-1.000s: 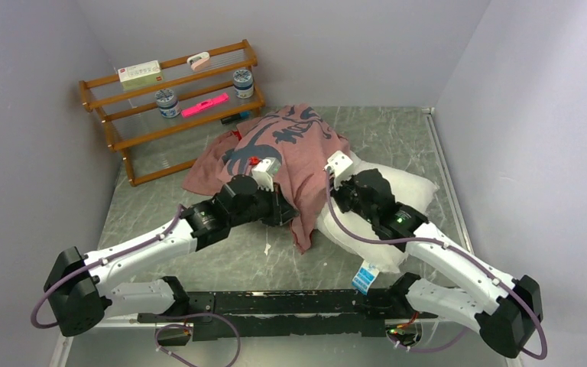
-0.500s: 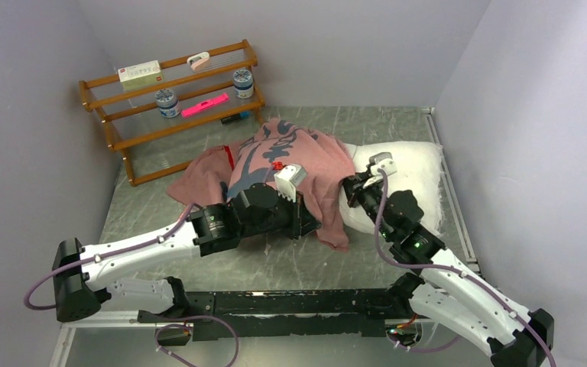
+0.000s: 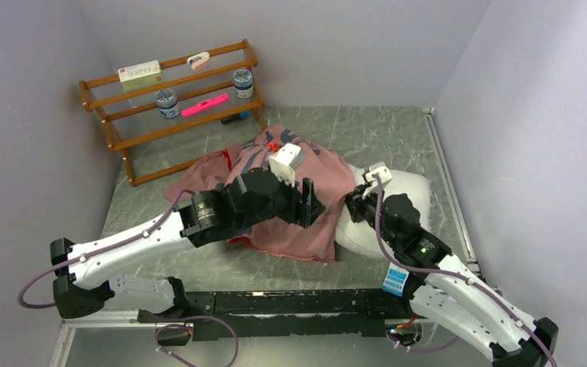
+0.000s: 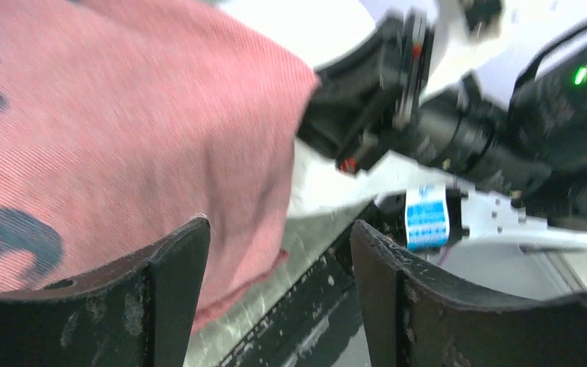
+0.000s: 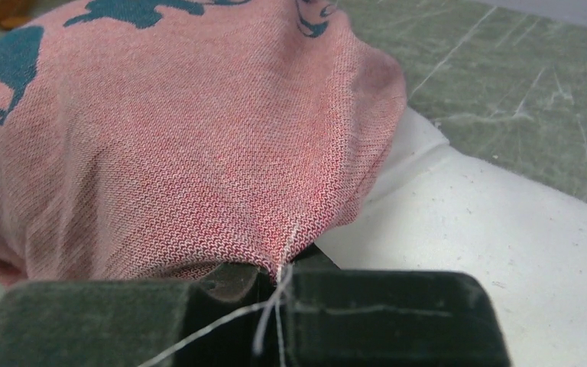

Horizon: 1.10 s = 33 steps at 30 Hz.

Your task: Put the pillow into the pillowcase

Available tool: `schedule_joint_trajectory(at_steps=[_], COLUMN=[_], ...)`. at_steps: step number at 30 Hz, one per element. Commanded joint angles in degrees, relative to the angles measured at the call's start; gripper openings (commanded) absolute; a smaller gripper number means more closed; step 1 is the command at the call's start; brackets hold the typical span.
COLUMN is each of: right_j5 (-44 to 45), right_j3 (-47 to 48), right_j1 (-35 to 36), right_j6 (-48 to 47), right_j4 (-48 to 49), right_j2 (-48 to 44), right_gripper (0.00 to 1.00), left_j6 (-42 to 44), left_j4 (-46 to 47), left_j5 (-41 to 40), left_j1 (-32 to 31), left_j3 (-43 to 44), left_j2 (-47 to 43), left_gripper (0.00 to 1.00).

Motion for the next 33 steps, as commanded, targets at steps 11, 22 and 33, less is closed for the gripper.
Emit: schedule_joint_trajectory(at_steps=[11, 22, 33], right_j5=[-1.9, 21.8, 27.9], right_j3=[6.7, 16.3, 14.6], right_j1=[0.4, 0.4, -3.6], right_j6=[16.8, 33.7, 40.6], right_j4=[-10.2, -29.8, -33.6], right_j2=[-11.3, -5.5, 7.4], right_gripper=[0.79, 0.81, 0.95], left_j6=[12.2, 13.8, 12.6], left_j4=[-2.8, -0.4, -1.9], left_j5=[3.0, 1.6, 2.4], left_j1=[12.8, 12.8, 14.0], left_j3=[25.0, 38.8, 42.3], left_j2=[22.0, 43.3, 56.4], left_gripper=[0.73, 0.73, 0.32])
